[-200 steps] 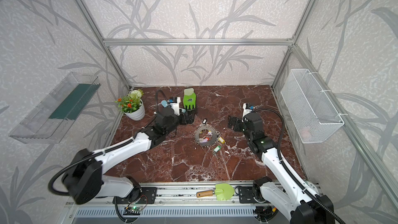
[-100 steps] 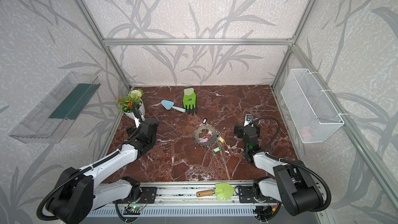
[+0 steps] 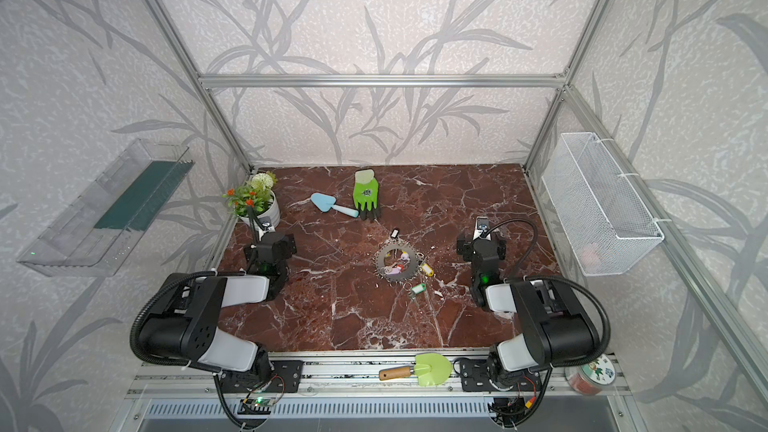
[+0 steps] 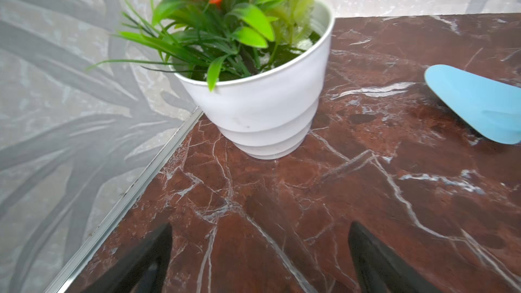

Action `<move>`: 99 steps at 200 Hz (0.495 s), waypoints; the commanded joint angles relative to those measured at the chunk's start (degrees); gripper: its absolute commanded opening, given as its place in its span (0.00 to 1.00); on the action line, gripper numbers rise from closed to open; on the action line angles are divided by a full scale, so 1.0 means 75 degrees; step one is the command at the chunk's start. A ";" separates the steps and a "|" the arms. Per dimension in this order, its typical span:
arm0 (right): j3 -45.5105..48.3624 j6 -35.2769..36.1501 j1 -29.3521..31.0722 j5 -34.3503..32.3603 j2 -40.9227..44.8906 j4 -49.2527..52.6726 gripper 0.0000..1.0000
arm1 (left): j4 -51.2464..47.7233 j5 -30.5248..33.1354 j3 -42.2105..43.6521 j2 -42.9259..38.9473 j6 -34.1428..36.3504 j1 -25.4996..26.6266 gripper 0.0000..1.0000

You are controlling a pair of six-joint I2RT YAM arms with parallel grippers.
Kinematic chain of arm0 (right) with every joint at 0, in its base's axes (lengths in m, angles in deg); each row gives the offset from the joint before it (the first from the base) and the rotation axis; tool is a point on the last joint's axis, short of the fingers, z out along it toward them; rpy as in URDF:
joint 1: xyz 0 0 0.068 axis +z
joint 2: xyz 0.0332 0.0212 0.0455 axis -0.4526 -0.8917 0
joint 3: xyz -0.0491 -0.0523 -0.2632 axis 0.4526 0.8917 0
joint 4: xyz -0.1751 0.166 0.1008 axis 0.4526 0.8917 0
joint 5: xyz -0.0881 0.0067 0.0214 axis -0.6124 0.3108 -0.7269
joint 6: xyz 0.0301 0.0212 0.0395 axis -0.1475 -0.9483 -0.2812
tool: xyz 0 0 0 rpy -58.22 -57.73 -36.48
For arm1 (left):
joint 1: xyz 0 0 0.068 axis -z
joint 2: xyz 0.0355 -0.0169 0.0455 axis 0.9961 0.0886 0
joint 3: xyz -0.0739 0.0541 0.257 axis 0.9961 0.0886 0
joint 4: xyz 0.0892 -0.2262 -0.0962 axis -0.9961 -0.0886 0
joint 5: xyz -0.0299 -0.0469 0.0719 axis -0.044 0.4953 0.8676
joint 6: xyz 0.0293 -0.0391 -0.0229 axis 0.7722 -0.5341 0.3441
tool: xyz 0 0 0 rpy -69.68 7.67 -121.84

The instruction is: Put the keys on the keyring

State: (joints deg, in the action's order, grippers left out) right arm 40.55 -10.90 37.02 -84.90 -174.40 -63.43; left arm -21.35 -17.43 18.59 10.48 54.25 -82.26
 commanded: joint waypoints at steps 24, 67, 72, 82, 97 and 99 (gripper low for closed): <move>-0.0113 0.0110 -0.0141 0.0448 -0.0253 -0.0787 0.99 | 0.0773 -0.1162 0.0024 0.0095 -0.0154 -0.0285 0.99; -0.0124 0.0135 -0.0173 0.0513 -0.0299 -0.0876 0.99 | 0.0152 -0.1474 -0.0122 -0.0096 -0.0015 -0.0238 0.99; -0.0163 0.0118 -0.0175 0.0540 -0.0287 -0.0774 0.99 | 0.0296 -0.1459 -0.0095 -0.0044 0.0016 -0.0239 0.99; -0.0293 0.0281 -0.0145 0.0609 -0.0367 -0.0728 0.99 | 0.0219 -0.1430 -0.0171 -0.0006 0.0013 -0.0238 0.99; -0.0509 0.0344 -0.0013 0.0472 -0.0315 -0.0180 0.99 | 0.0124 -0.1477 -0.0208 -0.0009 -0.0023 -0.0273 0.99; -0.0492 0.0333 -0.0012 0.0469 -0.0319 -0.0215 0.99 | 0.0128 -0.1486 -0.0213 -0.0008 -0.0023 -0.0272 0.99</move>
State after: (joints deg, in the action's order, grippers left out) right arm 39.48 -9.41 36.17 -81.14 -177.20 -66.73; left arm -19.69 -27.36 18.37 10.80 53.47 -84.23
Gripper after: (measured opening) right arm 0.991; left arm 0.990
